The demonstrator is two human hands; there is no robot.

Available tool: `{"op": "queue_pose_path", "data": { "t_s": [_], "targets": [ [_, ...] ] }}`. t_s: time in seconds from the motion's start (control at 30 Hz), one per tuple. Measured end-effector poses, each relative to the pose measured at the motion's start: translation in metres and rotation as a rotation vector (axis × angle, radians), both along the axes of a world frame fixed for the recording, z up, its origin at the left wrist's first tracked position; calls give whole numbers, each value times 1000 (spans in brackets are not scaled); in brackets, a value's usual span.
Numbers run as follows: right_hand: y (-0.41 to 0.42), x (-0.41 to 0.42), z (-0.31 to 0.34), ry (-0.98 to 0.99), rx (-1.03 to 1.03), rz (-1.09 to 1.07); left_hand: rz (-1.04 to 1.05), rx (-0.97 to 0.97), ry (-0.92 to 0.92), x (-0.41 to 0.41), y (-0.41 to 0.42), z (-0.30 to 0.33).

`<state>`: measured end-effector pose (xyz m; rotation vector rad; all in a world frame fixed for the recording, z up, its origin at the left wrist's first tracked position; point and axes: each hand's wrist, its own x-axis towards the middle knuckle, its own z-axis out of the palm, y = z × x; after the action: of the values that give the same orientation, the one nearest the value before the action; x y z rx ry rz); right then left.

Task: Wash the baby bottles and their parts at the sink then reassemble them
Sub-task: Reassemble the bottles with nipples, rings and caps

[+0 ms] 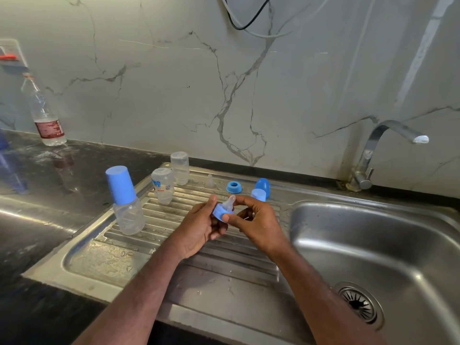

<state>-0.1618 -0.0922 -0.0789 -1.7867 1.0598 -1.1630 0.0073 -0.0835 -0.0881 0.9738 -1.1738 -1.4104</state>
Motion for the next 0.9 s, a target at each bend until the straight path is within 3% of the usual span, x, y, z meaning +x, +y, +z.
{"op": "queue_pose_path", "data": {
  "t_s": [0.13, 0.3, 0.37, 0.47, 0.67, 0.8, 0.9],
  "targets": [
    [2, 15, 2, 1, 4, 18, 198, -95, -194, 8, 4, -2],
    [-2, 19, 0, -54, 22, -36, 861, -505, -664, 22, -3, 2],
    [-1, 18, -3, -39, 17, -45, 1004, -553, -780, 23, -9, 6],
    [0, 16, -7, -31, 35, -17, 1094, -524, -845, 31, -26, 9],
    [-5, 17, -5, -15, 52, -21, 1170, -290, -850, 46, -61, 13],
    [-12, 18, -10, 19, 35, -15, 1147, -88, -847, 58, -77, 10],
    [-13, 18, -11, 5, 43, -9, 1102, -60, -821, 62, -81, 5]
  ]
}}
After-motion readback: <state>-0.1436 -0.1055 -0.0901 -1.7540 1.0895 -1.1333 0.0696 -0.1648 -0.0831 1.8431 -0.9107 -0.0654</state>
